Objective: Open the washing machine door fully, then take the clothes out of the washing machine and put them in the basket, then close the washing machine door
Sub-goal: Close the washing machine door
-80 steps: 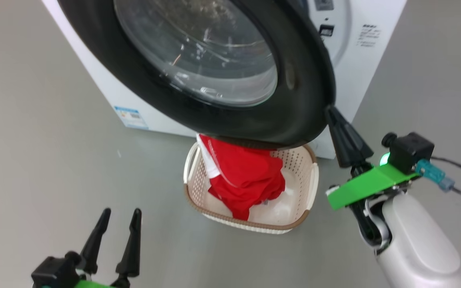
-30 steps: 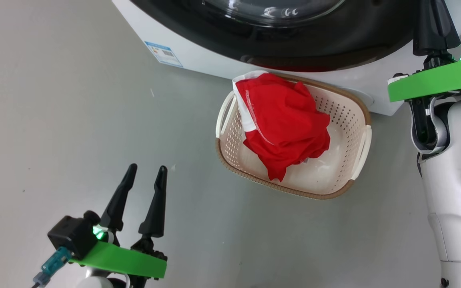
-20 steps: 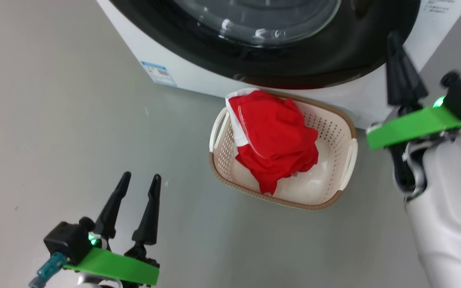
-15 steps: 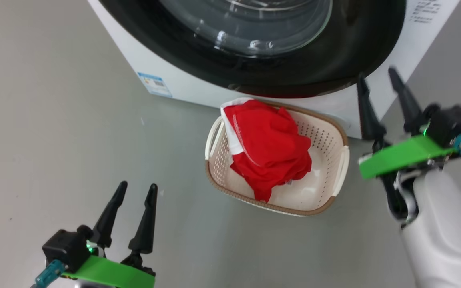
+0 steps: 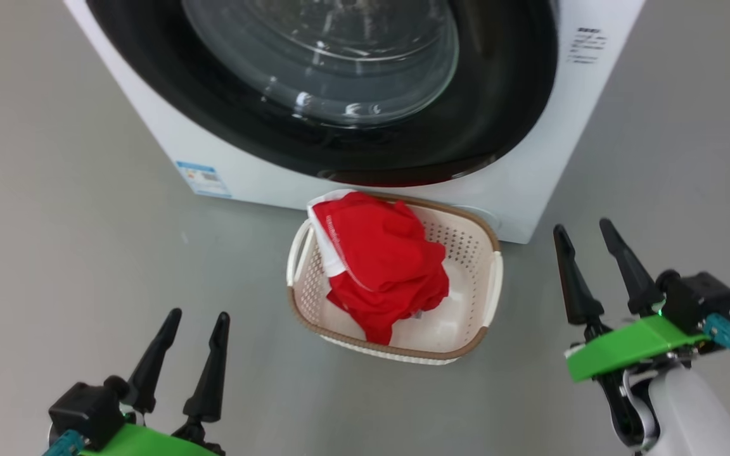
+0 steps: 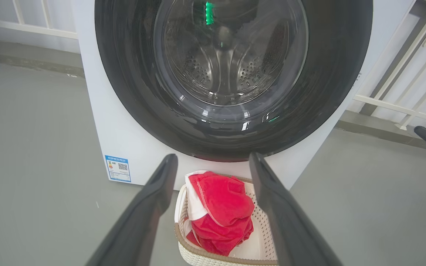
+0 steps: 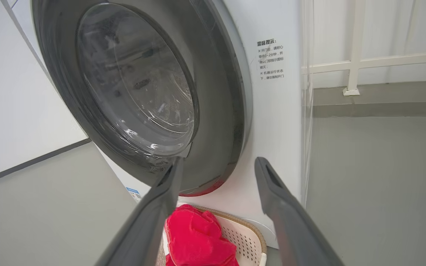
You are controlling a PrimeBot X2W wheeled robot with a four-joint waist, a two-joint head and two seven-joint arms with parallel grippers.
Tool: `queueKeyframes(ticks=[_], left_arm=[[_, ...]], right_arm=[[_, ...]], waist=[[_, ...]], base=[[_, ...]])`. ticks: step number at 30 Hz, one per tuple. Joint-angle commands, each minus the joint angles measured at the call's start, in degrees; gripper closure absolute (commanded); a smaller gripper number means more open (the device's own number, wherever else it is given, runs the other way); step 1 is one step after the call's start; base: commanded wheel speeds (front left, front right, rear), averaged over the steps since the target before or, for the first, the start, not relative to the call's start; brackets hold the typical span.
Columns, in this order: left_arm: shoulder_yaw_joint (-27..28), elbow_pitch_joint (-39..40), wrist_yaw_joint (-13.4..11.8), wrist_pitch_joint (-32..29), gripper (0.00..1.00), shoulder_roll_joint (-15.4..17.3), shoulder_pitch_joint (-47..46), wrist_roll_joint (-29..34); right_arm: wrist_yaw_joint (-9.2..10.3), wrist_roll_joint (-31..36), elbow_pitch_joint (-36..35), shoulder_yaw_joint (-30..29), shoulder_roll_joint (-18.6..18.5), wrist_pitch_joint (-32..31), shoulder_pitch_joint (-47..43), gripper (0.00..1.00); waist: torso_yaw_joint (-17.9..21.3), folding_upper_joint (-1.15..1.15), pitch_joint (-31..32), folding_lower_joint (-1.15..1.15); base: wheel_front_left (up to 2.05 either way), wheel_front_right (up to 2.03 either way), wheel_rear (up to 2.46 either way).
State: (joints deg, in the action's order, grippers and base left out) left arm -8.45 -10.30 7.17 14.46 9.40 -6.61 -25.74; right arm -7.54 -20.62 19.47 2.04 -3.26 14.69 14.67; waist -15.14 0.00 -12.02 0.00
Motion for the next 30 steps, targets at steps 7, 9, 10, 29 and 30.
queueKeyframes(ticks=[7, 9, 10, 29, 30], left_arm=[[3.05, 1.29, 0.32, 0.54, 0.0, 2.23, 1.21, 0.97], [3.17, 1.21, 0.32, 0.54, 0.0, 2.47, 1.38, 1.17], [3.22, 1.2, 0.32, 0.54, 0.0, 2.57, 1.39, 1.24], [6.33, 1.94, 0.32, 0.54, 0.0, 2.48, 4.68, 2.75], [6.52, 2.02, 0.32, 0.54, 0.0, 2.42, 4.88, 2.83]], right_arm=[[0.05, -0.94, -2.99, 1.12, 0.38, 0.31, -4.53, 0.0], [0.05, -0.96, -3.22, 1.23, 0.38, 0.31, -5.58, 0.0], [0.05, -1.06, -3.32, 1.24, 0.38, 0.31, -6.03, 0.0], [0.05, -1.8, -5.93, -0.91, 0.38, 0.31, -14.17, 0.0], [0.05, -1.77, -6.14, -1.05, 0.38, 0.31, -14.53, 0.0]], waist=[[4.26, 0.0, 2.73, 0.0], [4.97, 0.0, 3.06, 0.0], [5.25, 0.0, 3.14, 0.0], [10.63, 0.0, 6.34, 0.0], [10.89, 0.0, 6.47, 0.0]], base=[[0.0, 0.0, 0.0], [0.0, 0.0, 0.0], [0.0, 0.0, 0.0], [0.0, 0.0, 0.0], [0.0, 0.0, 0.0]])
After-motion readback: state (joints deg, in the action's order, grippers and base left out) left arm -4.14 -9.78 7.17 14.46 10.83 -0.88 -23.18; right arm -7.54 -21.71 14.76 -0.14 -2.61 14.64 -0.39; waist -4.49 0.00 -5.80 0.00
